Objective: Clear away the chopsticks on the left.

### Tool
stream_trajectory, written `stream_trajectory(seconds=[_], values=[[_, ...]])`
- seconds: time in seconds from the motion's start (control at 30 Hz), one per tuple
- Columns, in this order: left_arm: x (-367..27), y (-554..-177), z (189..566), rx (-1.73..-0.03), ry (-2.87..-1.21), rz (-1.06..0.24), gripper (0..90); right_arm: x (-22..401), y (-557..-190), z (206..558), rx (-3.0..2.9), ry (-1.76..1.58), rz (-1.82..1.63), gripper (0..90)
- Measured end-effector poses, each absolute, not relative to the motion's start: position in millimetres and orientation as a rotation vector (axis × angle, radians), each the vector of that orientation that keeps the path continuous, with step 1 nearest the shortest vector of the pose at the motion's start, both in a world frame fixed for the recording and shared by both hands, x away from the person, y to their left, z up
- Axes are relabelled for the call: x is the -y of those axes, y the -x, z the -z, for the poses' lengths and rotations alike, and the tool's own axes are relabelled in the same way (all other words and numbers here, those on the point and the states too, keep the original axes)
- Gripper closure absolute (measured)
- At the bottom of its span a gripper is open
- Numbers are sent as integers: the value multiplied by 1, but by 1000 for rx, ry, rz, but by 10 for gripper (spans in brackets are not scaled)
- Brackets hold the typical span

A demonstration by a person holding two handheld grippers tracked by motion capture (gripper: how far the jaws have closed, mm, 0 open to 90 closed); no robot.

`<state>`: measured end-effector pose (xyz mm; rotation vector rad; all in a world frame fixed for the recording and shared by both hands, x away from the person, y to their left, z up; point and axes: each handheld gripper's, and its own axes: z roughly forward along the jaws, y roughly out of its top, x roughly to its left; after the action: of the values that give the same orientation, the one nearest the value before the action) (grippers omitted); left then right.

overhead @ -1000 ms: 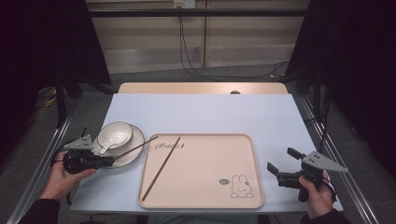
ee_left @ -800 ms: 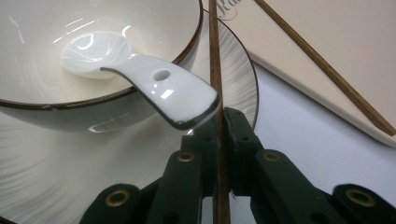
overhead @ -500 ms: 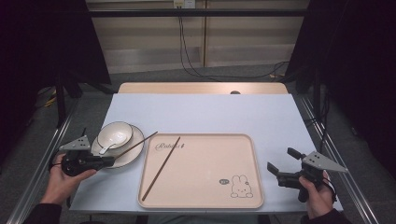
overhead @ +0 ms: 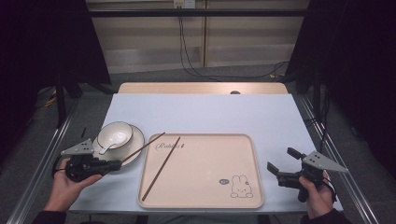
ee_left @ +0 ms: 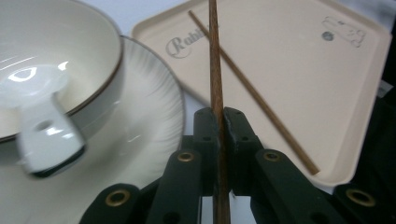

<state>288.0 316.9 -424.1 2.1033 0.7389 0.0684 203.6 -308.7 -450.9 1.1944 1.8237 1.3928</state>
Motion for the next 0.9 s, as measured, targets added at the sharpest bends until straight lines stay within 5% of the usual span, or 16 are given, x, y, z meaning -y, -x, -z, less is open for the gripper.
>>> stream_trajectory(seconds=[0.9], values=[[-249,-270,410,-854,-2033,-93,846,309,-203,451,-1824,-1192,-1398,20]])
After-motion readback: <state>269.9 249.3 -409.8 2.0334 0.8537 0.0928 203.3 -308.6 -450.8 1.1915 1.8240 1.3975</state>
